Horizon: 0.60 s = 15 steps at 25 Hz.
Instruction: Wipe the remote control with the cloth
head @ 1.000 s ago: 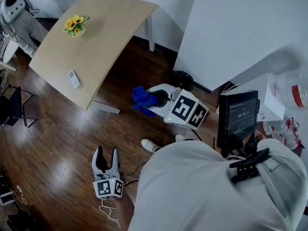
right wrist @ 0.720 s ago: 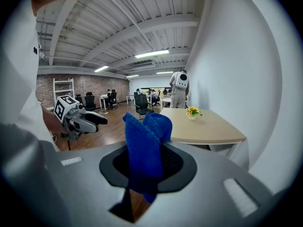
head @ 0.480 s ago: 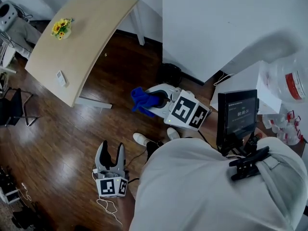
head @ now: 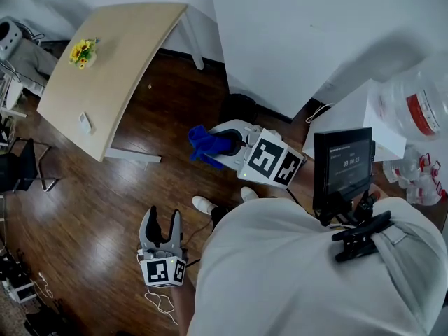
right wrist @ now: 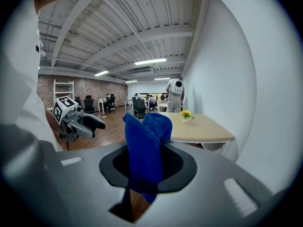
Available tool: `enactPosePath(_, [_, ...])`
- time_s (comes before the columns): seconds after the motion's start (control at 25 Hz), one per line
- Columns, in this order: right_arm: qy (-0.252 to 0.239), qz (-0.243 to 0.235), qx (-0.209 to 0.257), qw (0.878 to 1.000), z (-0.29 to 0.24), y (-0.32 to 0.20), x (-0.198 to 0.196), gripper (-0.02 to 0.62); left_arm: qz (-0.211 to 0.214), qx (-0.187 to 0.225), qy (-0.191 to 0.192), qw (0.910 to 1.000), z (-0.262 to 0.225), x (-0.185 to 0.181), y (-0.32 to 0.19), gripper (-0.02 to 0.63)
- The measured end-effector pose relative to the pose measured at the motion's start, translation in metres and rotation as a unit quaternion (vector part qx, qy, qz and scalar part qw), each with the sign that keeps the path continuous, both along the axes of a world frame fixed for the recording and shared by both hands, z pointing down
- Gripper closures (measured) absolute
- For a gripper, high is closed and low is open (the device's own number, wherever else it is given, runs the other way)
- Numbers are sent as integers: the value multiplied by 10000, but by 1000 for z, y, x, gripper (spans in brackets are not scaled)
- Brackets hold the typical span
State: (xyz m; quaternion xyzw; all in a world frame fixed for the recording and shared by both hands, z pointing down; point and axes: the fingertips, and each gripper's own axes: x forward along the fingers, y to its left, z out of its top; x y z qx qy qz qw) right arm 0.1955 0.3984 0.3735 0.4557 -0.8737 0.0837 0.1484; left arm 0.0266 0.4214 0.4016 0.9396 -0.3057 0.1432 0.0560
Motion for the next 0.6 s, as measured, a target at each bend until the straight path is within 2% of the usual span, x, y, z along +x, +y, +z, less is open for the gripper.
enactPosePath(0.6, [123,61,20,9999,8,13,4,517,19,54,-215,9998,11,2,9,333])
